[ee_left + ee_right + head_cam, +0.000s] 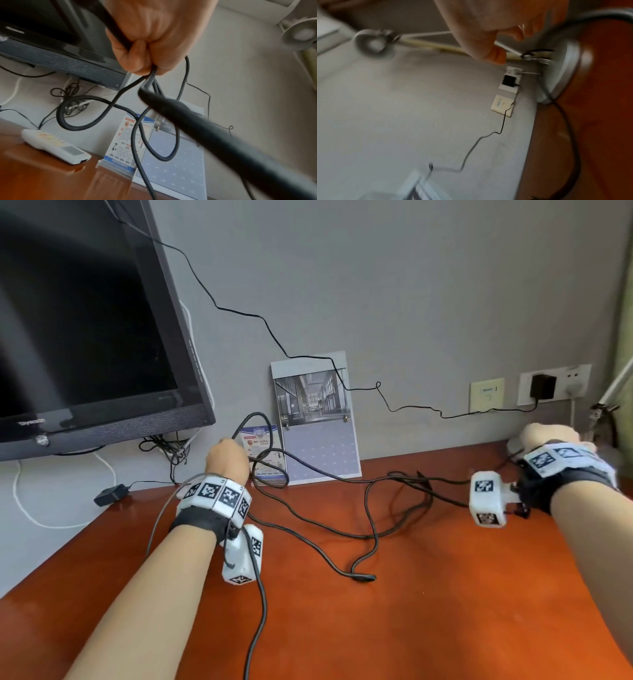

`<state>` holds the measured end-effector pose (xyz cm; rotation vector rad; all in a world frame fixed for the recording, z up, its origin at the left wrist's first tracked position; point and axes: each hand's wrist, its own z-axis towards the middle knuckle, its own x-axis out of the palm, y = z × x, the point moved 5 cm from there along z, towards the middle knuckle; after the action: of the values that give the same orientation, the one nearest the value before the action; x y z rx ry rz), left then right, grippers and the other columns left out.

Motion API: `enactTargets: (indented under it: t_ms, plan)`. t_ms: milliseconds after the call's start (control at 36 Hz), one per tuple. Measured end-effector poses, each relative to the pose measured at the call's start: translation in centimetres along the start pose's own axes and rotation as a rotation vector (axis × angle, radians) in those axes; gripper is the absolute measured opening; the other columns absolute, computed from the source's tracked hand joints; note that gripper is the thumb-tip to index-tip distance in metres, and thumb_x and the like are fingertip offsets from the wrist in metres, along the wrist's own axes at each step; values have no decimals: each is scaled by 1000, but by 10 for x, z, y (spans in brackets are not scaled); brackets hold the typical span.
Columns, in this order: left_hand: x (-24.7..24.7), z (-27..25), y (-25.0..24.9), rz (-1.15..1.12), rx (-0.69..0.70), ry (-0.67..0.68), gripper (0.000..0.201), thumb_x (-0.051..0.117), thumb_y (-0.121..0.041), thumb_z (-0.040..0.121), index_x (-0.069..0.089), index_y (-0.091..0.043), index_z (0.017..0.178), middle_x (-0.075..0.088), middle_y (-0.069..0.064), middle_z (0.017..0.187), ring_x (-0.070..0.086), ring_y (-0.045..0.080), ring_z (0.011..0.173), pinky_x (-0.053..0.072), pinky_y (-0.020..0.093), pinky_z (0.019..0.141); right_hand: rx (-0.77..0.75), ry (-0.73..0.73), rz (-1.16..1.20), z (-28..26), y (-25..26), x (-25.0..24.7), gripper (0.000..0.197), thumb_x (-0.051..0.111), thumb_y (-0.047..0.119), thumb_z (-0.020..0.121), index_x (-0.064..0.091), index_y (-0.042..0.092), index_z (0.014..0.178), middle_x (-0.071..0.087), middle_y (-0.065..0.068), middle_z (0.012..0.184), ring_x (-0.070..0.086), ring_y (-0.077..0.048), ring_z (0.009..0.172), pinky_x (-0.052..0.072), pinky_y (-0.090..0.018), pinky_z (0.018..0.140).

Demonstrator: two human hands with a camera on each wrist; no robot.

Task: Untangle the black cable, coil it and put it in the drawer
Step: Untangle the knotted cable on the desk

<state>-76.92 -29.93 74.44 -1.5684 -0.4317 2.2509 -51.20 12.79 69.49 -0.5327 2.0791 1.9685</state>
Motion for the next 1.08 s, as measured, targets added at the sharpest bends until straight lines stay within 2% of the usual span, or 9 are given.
enactTargets:
  t_ms: [111,194,306,472,556,639,833,972,1083]
  plan:
    - [-4,-7,-16,-33,57,-14,32,35,-5,100,53,9,122,59,28,118,57,42,108,45,43,79,-147,-105,-272,-31,40,16,51,58,23,87,44,1,131,33,-20,138,29,-31,130,26,-45,105]
    - [-8,-14,-26,-57,113,-37,33,32,-9,101,52,8,121,59,27,117,57,41,106,43,41,75,-452,114,-438,-62,72,52,46,53,28,90,49,7,131,40,-21,138,34,-33,129,29,-40,105]
    - [-13,-23,-40,-109,185,-38,34,29,-9,101,50,9,120,58,28,117,55,41,107,37,38,74,-782,481,-255,-132,99,90,28,54,14,90,65,10,116,62,-9,122,54,-26,116,39,-25,95]
    - [-20,-34,-60,-91,287,-45,32,30,-8,101,50,10,119,60,28,114,57,40,105,37,37,72,-1031,792,-310,-223,109,129,34,54,24,94,59,9,123,62,-7,124,56,-22,115,42,-27,96]
    - [-21,-40,-67,-95,304,-46,31,30,-7,101,50,10,118,60,27,113,58,39,103,36,36,70,-1026,791,-342,-241,109,141,41,49,32,96,53,7,128,61,-9,123,57,-22,110,43,-25,85]
    - [-22,-44,-67,-126,307,-32,31,30,-10,102,51,8,116,60,27,111,58,39,101,38,37,70,-1008,788,-315,-247,110,145,31,47,24,97,62,1,112,71,-12,99,59,-16,73,44,-21,60]
    - [-10,-42,-65,-134,224,77,31,31,-6,100,53,8,118,57,26,119,54,39,111,42,38,80,-1084,540,-415,-247,124,124,21,48,13,94,60,4,80,55,-15,82,50,-29,74,44,-29,68]
    - [6,-47,-61,-63,166,212,32,34,-7,100,54,8,119,57,24,122,54,36,114,43,35,88,-943,514,-15,-224,142,94,24,49,11,91,70,1,85,69,-18,85,68,-32,75,58,-39,74]
    - [18,-46,-58,-39,190,257,34,33,-11,101,55,10,117,58,25,122,55,36,113,44,36,89,-767,559,410,-206,157,63,27,52,5,91,65,8,68,64,-4,60,61,-7,42,48,-18,44]
